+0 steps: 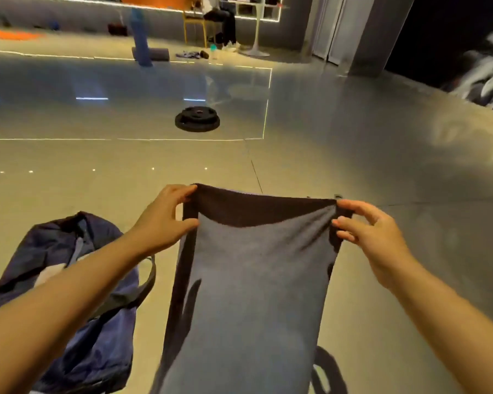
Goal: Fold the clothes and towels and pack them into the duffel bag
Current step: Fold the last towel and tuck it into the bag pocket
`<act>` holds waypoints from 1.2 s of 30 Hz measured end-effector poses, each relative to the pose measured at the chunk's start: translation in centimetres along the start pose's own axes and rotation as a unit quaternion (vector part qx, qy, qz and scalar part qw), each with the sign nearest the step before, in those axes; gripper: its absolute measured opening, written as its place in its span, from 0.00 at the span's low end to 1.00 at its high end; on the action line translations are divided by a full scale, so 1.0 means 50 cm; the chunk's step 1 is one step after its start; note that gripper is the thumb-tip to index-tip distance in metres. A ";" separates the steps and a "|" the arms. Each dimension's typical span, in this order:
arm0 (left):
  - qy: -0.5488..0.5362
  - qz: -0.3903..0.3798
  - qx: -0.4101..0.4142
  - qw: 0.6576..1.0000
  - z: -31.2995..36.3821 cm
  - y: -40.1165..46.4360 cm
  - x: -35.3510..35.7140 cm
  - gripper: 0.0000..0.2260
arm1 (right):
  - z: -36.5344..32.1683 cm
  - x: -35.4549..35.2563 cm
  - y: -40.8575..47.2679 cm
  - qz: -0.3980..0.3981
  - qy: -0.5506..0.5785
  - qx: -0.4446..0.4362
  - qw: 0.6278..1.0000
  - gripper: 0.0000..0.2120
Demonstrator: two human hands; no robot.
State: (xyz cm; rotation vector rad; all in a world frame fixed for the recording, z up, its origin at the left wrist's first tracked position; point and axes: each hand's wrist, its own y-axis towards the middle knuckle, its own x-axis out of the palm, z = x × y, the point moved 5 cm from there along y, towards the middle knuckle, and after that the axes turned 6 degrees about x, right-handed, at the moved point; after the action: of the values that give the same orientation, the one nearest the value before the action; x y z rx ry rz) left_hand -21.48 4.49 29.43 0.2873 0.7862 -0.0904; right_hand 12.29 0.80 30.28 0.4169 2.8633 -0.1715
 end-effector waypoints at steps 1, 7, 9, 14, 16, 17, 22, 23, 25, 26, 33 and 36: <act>-0.007 -0.003 -0.004 1.000 -0.027 0.016 0.028 0.30 | 0.028 0.007 0.024 0.014 -0.002 -0.001 1.000 0.14; -0.017 -0.026 0.022 0.999 -0.118 0.070 0.144 0.25 | 0.167 0.046 0.083 0.004 -0.039 0.019 0.999 0.14; 0.008 -0.061 0.023 0.998 -0.150 0.056 0.168 0.21 | 0.220 0.058 0.077 -0.009 -0.049 0.040 0.998 0.13; 0.060 -0.168 0.022 0.984 -0.239 -0.054 0.233 0.14 | 0.379 0.097 -0.007 -0.112 -0.149 0.062 0.981 0.16; 0.084 -0.232 0.025 0.969 -0.285 -0.131 0.275 0.14 | 0.452 0.116 -0.054 -0.186 -0.307 0.017 0.933 0.14; 0.098 -0.268 0.025 0.958 -0.308 -0.173 0.301 0.16 | 0.493 0.127 -0.077 -0.225 -0.392 0.002 0.892 0.14; 0.116 -0.413 0.026 0.903 -0.394 -0.373 0.427 0.18 | 0.644 0.155 -0.161 -0.371 -0.520 0.054 0.767 0.24; 0.110 -0.410 0.040 0.905 -0.401 -0.400 0.443 0.18 | 0.657 0.157 -0.172 -0.386 -0.517 0.052 0.762 0.25; 0.108 -0.379 0.067 0.917 -0.411 -0.443 0.462 0.17 | 0.669 0.155 -0.189 -0.387 -0.527 0.022 0.756 0.24; 0.117 -0.355 0.076 0.924 -0.413 -0.459 0.464 0.15 | 0.671 0.155 -0.192 -0.373 -0.534 -0.012 0.758 0.22; 0.208 -0.305 0.134 0.920 -0.405 -0.525 0.460 0.13 | 0.702 0.198 -0.263 -0.434 -0.579 -0.124 0.679 0.13; 0.228 -0.296 0.130 0.919 -0.418 -0.537 0.454 0.14 | 0.717 0.192 -0.282 -0.414 -0.568 -0.119 0.702 0.11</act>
State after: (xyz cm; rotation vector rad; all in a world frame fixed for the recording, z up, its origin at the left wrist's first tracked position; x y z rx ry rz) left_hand -24.80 -14.62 -6.59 0.3172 1.3129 -0.7253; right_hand 7.14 -15.43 -5.57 -0.8074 1.5664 -0.1270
